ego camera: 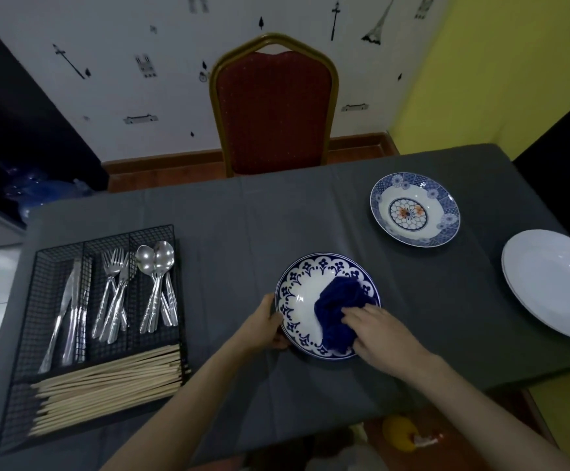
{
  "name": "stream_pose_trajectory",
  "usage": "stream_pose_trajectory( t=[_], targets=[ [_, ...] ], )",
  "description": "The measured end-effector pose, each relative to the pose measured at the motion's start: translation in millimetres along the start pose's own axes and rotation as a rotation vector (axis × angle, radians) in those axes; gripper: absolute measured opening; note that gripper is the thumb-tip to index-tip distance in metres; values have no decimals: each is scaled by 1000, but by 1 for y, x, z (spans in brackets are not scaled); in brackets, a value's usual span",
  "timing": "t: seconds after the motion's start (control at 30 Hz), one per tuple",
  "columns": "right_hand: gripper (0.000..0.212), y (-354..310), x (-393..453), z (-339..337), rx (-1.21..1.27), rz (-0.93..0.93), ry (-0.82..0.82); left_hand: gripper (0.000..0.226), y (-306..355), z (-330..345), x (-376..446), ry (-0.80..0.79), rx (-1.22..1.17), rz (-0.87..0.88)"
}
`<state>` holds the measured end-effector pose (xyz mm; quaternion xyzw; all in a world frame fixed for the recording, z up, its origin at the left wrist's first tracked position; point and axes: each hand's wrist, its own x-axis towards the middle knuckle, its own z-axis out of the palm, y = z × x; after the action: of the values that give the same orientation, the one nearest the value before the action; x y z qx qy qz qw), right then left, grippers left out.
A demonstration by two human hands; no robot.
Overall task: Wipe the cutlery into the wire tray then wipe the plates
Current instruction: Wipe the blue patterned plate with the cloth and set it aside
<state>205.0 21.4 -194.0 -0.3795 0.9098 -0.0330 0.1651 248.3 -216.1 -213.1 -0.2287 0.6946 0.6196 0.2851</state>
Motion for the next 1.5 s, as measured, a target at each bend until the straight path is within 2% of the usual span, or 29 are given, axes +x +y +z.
stream_pose_trajectory(
  t=[0.13, 0.3, 0.5, 0.7, 0.9, 1.0, 1.13, 1.3, 1.5],
  targets=[
    [49, -8, -3, 8, 47, -110, -37, 43, -3, 1, -3, -12, -114, -14],
    [60, -33, 32, 19, 3, -144, 2, 41, -4, 3, -1, -18, -176, -20],
    [63, -33, 74, 7, -156, -21, 48, 47, 2, -2, -5, -56, -116, -18],
    [51, 8, 54, -11, -99, 125, 60, 47, 5, -6, -7, -72, -73, -23],
    [42, 7, 10, -13, 44, -30, -66, 42, 7, 0, -2, -28, -80, -46],
    [47, 3, -3, -2, 62, -125, -75, 44, 5, 0, -2, -63, -114, -47],
    [58, -15, 8, 9, 61, -149, -39, 52, 2, 0, -3, -91, -140, -47],
    [64, -41, 49, 3, -3, -72, -12, 54, 2, 4, -5, -65, -106, -24],
    [63, -24, 68, -7, -73, 105, 15, 59, 3, 4, -6, -65, -96, -64]
  ],
)
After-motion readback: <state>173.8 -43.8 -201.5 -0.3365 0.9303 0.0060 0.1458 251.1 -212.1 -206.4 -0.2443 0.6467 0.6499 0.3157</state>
